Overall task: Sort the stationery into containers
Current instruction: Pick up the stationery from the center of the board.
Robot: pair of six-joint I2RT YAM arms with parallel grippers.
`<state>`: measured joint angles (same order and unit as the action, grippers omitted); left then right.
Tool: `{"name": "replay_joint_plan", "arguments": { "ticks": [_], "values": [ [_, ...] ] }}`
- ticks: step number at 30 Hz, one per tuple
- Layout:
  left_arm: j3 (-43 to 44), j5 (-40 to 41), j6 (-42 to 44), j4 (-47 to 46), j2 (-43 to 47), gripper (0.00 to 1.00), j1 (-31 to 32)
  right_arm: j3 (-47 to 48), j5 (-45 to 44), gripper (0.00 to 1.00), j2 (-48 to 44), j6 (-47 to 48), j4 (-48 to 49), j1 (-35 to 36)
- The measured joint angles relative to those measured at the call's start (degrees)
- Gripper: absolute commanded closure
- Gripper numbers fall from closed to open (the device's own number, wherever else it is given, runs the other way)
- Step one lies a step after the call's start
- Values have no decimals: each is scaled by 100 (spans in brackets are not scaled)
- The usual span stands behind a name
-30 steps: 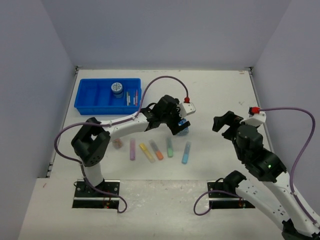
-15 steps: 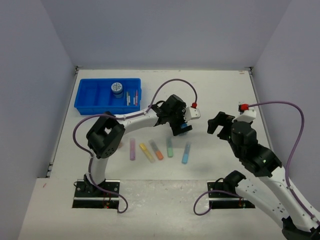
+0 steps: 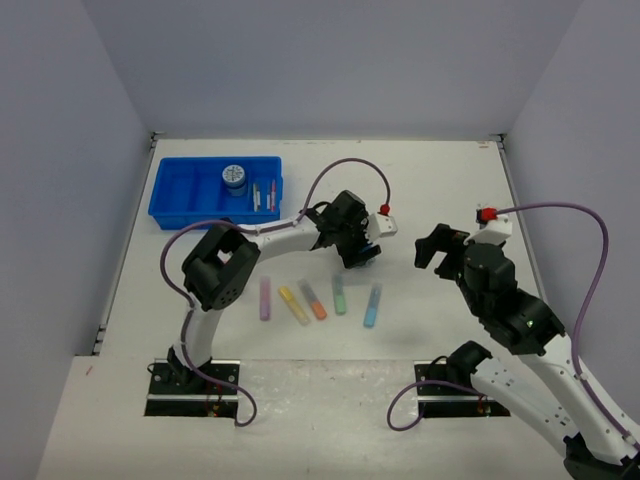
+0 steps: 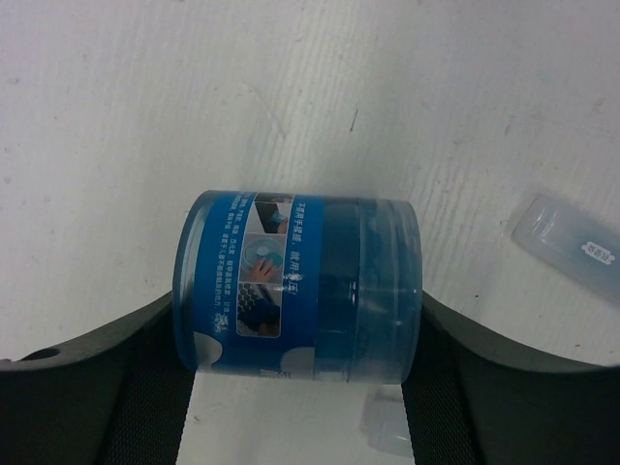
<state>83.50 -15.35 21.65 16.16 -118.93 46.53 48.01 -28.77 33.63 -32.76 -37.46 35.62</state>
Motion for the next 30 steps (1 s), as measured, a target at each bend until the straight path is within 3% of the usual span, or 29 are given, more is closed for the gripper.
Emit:
{"name": "replay_joint_plan", "arguments": {
  "ticks": [3,7,13,17,20,26,30],
  "values": [
    [-43,-98,-405,-36,55,100,-150,-17,102,1,-2,91,117,0],
    [-659,-440,-1720,-398,757,100,-562,-203,692,1,-95,393,565,0],
    [-2753,-1782,-5537,-2752,2898,100,-2199,-368,2503,1,-177,1028,1437,2],
    [-3966,-1986,-7866,-4118,3864,100,-2369,-101,3252,1,398,1421,1981,154],
    [-4441,-1937,-8906,-3840,4570,100,-2192,440,3361,1,1337,1684,2318,464],
    [-4483,-974,-10162,-2906,6238,100,-2215,1216,3156,1,3028,2075,2990,1220],
    [-4522,-569,-10793,-2668,7078,100,-2215,1202,3198,2,3416,2211,3401,1473]
  ]
}}
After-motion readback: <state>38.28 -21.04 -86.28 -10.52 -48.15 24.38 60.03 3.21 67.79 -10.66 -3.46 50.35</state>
